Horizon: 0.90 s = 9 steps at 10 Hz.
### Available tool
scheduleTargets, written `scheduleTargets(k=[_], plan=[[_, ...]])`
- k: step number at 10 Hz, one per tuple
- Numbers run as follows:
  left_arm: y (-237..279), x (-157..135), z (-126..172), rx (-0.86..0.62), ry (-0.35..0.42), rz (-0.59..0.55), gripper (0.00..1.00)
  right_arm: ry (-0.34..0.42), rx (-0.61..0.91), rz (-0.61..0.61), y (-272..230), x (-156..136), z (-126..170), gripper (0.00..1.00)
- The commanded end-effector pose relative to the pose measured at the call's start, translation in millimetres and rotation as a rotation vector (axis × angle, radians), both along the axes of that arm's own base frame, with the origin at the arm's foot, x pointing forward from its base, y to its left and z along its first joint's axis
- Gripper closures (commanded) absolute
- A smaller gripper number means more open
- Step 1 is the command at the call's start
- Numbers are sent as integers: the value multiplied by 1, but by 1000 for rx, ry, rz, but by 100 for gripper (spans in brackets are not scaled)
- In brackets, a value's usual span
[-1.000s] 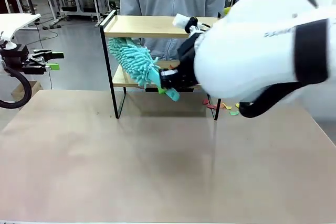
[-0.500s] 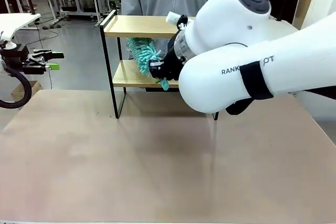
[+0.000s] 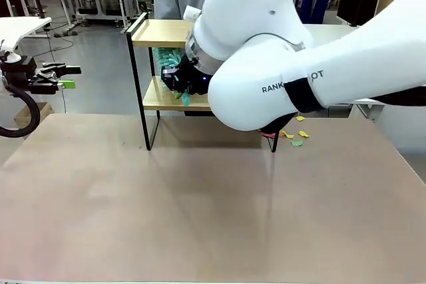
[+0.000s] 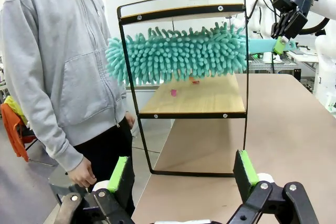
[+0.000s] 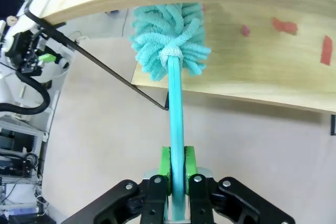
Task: Clean the shelf.
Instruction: Clean the specific section of the Shelf indicated by the human with the Duster.
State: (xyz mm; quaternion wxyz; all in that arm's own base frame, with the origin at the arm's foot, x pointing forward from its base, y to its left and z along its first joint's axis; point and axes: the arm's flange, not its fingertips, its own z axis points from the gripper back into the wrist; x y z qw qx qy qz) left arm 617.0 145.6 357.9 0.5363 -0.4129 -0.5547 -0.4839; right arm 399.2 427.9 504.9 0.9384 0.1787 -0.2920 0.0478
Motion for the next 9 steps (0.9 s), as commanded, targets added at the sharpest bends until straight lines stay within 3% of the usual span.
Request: scheduleTargets(k=[1,9], plan=[[0,-1,3,2,-3,-2,0,18,-19,-31,50,30,-12,87],[0,-1,3,2,-3,-2,0,115,-87,-55,65,35,-19,87]])
